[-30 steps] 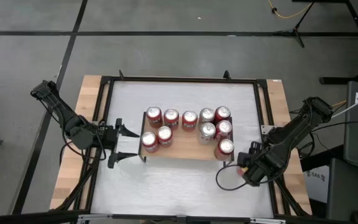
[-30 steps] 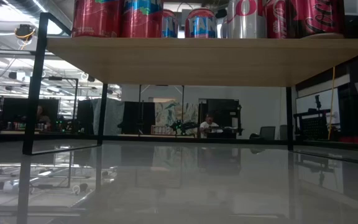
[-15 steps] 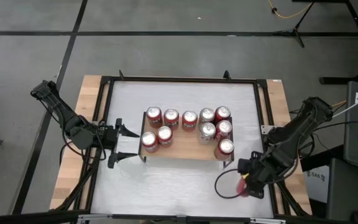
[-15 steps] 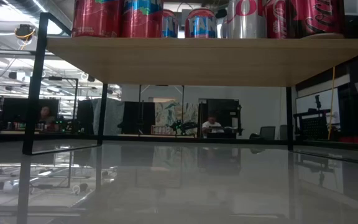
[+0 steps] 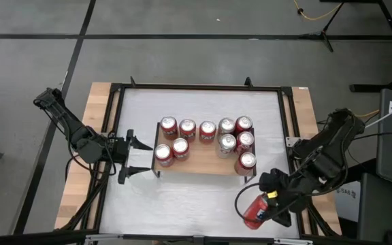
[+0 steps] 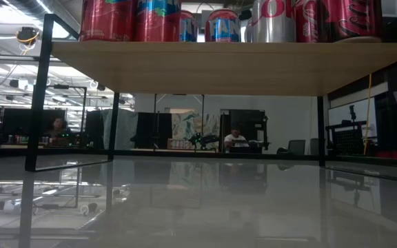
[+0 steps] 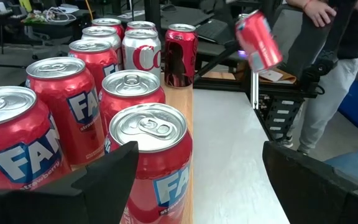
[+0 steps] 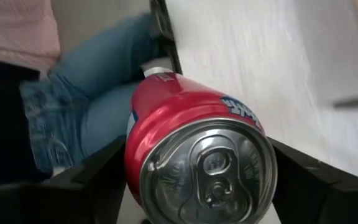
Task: Place canned beverage on shelf
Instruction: Put the red soda can on the shelf
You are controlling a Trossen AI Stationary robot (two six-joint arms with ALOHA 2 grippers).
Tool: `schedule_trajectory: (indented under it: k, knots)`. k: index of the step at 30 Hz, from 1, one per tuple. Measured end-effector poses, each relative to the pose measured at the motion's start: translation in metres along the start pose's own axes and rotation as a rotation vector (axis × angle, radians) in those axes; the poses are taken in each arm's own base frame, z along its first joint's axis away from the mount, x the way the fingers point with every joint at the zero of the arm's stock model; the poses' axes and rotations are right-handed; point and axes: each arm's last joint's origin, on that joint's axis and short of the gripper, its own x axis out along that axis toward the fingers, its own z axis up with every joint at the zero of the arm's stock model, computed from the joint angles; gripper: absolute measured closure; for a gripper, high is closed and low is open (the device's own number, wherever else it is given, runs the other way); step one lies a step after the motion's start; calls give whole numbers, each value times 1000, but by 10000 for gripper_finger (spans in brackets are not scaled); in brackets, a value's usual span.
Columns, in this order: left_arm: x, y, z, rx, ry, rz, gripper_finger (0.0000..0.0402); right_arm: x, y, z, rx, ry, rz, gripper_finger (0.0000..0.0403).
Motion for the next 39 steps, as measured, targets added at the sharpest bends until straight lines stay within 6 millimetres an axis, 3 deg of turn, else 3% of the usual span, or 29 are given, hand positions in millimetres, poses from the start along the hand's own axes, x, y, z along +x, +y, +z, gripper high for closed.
schedule_trajectory:
  k: [10,16,21,30,39]
  knots:
    - [0,0,0,-1,-2,-1,66,-15,41,33,-144,-175,19,99]
    - [0,0,0,-2,-3,-1,66,-20,42,66,-234,-212,-55,98]
    - [0,0,0,-1,-3,-1,66,-24,31,98,-305,-262,-103,98]
    - [0,0,0,-1,-2,-1,66,-23,-7,146,-366,-268,-230,98]
    - [0,0,0,1,0,0,66,-3,-40,181,-425,-202,-364,98]
